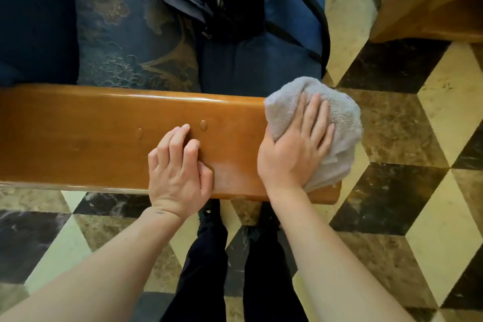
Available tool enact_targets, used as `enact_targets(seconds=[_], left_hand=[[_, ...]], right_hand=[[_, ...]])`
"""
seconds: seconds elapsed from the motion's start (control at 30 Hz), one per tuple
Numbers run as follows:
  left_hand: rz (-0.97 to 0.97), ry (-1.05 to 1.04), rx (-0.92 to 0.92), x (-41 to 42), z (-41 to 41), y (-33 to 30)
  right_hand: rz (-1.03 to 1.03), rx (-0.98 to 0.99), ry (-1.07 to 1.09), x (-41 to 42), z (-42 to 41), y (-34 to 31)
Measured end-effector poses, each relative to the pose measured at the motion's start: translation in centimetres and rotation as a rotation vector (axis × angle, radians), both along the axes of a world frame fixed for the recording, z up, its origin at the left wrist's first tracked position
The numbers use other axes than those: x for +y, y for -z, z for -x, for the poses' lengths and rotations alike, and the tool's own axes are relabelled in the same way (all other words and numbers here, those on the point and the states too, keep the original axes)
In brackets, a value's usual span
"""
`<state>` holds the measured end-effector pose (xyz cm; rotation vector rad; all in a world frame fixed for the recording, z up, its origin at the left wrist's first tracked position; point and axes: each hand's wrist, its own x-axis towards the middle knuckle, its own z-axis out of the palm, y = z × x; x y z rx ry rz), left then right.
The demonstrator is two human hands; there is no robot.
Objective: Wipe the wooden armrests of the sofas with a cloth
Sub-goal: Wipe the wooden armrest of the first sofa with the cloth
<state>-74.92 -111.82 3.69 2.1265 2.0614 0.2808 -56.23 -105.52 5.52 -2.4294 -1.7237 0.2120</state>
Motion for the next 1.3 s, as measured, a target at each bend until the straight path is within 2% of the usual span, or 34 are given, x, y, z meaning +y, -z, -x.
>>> enact_targets(seconds=[0.03,0.1,0.2,0.27,0.47,0.8,0.87,0.93,1.0,1.03,1.13,1.3], left_hand=[[0.007,-0.002,0.002,0.0,0.0,-0.1],[0.019,-0.008,-0.001,0.1,0.0,-0.3],[0.015,-0.004,-0.003,0.1,-0.1,-0.5],[0.014,-0.006,-0.017,0.2,-0.3,-0.4],[0.014,0.002,-0.021,0.1,0.0,-0.2],[-0.054,-0.005,-0.145,0.0,0.2,0.3],[-0.037,-0.014,-0.226,0.1,0.3,-0.3],[-0.035,-0.038,-0.432,-0.2,1.1,-1.1],[-0.092,-0.08,-0.588,-0.7,3.9,-2.0],[-0.13,-0.082,-0.573,-0.7,6.0,-2.2],[-0.157,-0.075,-0.384,0.1,12.3,-2.4],[-0.087,-0.112,-0.211,2.0,18.8,-2.8]], right_hand=[[0.009,0.011,0.013,0.3,1.7,-0.2],[0.036,0.015,-0.1,-0.5,3.4,-0.2],[0.027,0.043,-0.311,-3.0,3.0,0.0],[0.004,0.102,-0.34,-3.9,2.5,0.2],[-0.084,0.284,-0.111,-3.3,4.2,0.1],[-0.191,0.207,0.162,-1.8,10.3,0.6],[-0.209,0.202,0.184,-1.3,11.6,0.5],[-0.2,0.168,0.191,-1.1,12.7,0.4],[-0.171,0.111,0.094,-1.3,13.5,0.8],[-0.159,0.081,0.022,-1.3,13.6,1.0],[-0.137,0.017,-0.146,-1.9,13.3,1.5],[-0.109,0.002,-0.462,-3.8,11.3,1.7]])
